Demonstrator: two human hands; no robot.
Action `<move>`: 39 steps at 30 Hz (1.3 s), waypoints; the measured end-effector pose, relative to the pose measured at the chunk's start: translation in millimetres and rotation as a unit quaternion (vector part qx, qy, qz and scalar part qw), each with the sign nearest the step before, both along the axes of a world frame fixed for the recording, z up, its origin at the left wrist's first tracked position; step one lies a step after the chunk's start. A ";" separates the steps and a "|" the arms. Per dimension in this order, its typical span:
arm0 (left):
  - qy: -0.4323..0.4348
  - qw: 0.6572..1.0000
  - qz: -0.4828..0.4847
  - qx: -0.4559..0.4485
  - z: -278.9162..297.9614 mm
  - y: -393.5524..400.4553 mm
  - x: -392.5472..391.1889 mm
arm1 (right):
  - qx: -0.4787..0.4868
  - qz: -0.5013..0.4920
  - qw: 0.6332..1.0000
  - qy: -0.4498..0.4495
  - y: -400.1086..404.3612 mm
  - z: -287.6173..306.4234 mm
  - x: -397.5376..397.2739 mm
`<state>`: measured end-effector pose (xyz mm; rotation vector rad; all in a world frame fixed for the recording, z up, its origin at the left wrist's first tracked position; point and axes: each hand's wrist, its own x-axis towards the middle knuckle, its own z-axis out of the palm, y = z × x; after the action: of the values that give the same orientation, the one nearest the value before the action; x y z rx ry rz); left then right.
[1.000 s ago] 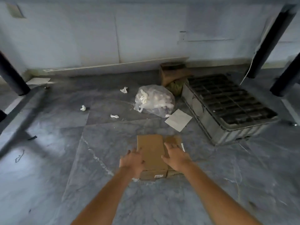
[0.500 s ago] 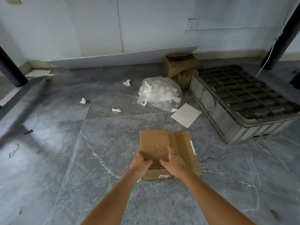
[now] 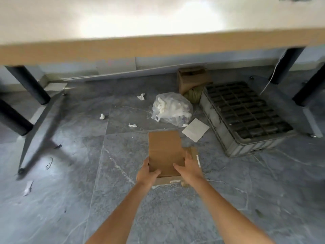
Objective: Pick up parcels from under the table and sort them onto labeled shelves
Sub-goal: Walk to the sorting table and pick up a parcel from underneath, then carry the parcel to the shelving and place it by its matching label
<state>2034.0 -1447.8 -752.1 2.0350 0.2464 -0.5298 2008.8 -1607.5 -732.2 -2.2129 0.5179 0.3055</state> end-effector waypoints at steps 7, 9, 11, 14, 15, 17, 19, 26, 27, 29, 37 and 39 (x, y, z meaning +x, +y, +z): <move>0.021 0.999 0.006 -0.037 176.2 18.7 -58.2 | 0.071 -0.057 0.994 0.059 15.9 154.6 -53.3; 0.030 0.999 -0.001 -0.022 229.5 23.4 -76.0 | 0.099 -0.078 0.990 0.062 17.0 205.4 -72.3; 0.042 0.999 -0.013 -0.006 280.1 27.8 -95.0 | 0.114 -0.087 0.988 0.059 16.8 253.4 -92.4; 0.067 0.997 -0.028 -0.006 346.4 31.6 -122.9 | 0.100 -0.086 0.988 0.075 16.0 318.2 -122.1; 0.073 0.997 -0.033 -0.009 364.0 32.6 -131.5 | 0.103 -0.087 0.988 0.079 16.3 335.5 -130.9; 0.082 0.996 -0.037 -0.016 396.0 34.3 -145.9 | 0.115 -0.092 0.986 0.077 16.8 366.8 -147.3; 0.079 0.996 -0.042 -0.022 422.4 36.8 -157.8 | 0.127 -0.095 0.985 0.069 18.5 394.1 -162.9; 0.038 0.994 -0.097 -0.044 506.3 51.2 -200.6 | 0.191 -0.154 0.969 0.027 44.1 479.4 -230.7; 0.027 0.993 -0.109 -0.047 518.6 53.6 -207.8 | 0.189 -0.165 0.968 0.019 48.3 490.2 -242.0; 0.008 0.990 -0.136 -0.045 543.6 56.6 -222.4 | 0.183 -0.181 0.966 -0.003 55.5 510.6 -264.9; -0.074 0.959 -0.272 -0.031 625.6 36.1 -283.5 | 0.206 -0.289 0.932 -0.079 58.5 577.6 -367.3; -0.069 0.951 -0.300 -0.024 637.3 20.9 -302.7 | 0.208 -0.324 0.918 -0.091 53.2 586.3 -400.2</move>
<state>1731.3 -1426.9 -114.8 2.0741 -0.4850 -0.7470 1608.6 -1554.3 -145.9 -1.5316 0.9463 -0.1367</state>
